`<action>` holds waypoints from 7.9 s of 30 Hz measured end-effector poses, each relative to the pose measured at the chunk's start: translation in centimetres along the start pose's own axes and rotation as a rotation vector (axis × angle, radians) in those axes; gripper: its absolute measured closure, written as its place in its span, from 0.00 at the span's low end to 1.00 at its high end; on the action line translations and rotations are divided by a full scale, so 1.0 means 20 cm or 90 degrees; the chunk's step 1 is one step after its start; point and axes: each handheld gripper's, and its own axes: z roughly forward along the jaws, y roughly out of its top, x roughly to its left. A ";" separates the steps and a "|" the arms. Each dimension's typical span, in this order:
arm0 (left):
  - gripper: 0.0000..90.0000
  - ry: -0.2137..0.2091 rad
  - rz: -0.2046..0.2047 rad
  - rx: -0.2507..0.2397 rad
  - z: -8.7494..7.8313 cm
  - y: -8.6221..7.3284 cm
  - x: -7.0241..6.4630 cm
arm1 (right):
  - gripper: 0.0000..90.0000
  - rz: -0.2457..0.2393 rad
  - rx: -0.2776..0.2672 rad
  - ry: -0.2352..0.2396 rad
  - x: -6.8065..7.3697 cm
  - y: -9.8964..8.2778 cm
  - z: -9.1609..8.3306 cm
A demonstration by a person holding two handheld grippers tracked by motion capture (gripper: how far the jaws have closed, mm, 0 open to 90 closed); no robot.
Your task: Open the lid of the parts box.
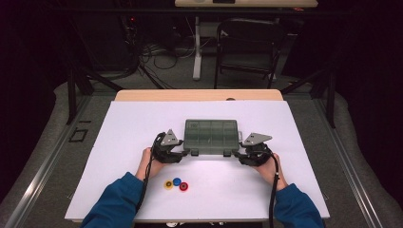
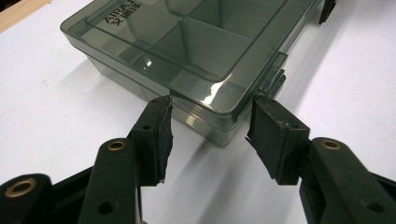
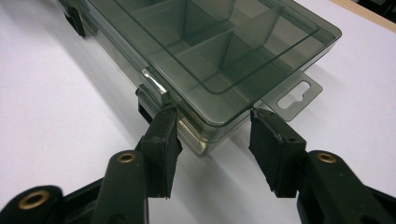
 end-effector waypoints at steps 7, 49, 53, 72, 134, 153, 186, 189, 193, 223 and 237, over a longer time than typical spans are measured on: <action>0.56 0.000 0.000 -0.006 -0.01 0.00 0.00 | 0.60 0.003 -0.006 0.001 -0.01 0.00 -0.01; 0.49 0.071 0.024 -0.064 -0.06 0.11 -0.03 | 0.56 -0.014 -0.042 -0.068 -0.01 0.04 -0.07; 0.51 0.071 0.031 -0.071 -0.08 0.14 -0.01 | 0.57 -0.023 -0.058 -0.077 -0.01 0.06 -0.07; 0.57 0.057 0.030 -0.101 -0.08 0.20 0.10 | 0.67 -0.024 -0.090 -0.078 -0.10 0.17 -0.03; 0.81 0.034 -0.073 -0.143 -0.01 0.31 0.37 | 0.87 0.086 -0.123 -0.065 -0.34 0.30 0.08; 0.87 0.042 -0.110 -0.159 0.04 0.30 0.42 | 0.89 0.119 -0.126 -0.062 -0.39 0.32 0.11; 0.88 0.092 -0.147 -0.135 0.16 0.30 0.46 | 0.92 0.171 -0.102 -0.093 -0.43 0.32 0.23; 0.88 0.092 -0.150 -0.131 0.18 0.29 0.46 | 0.92 0.174 -0.094 -0.094 -0.43 0.31 0.24; 0.88 0.095 -0.154 -0.129 0.20 0.28 0.46 | 0.92 0.181 -0.092 -0.096 -0.43 0.31 0.26; 0.85 0.130 -0.162 -0.100 0.30 0.26 0.48 | 0.90 0.182 -0.059 -0.131 -0.43 0.29 0.34; 0.58 0.151 -0.189 -0.063 0.30 0.23 0.52 | 0.73 0.160 -0.016 -0.148 -0.43 0.27 0.40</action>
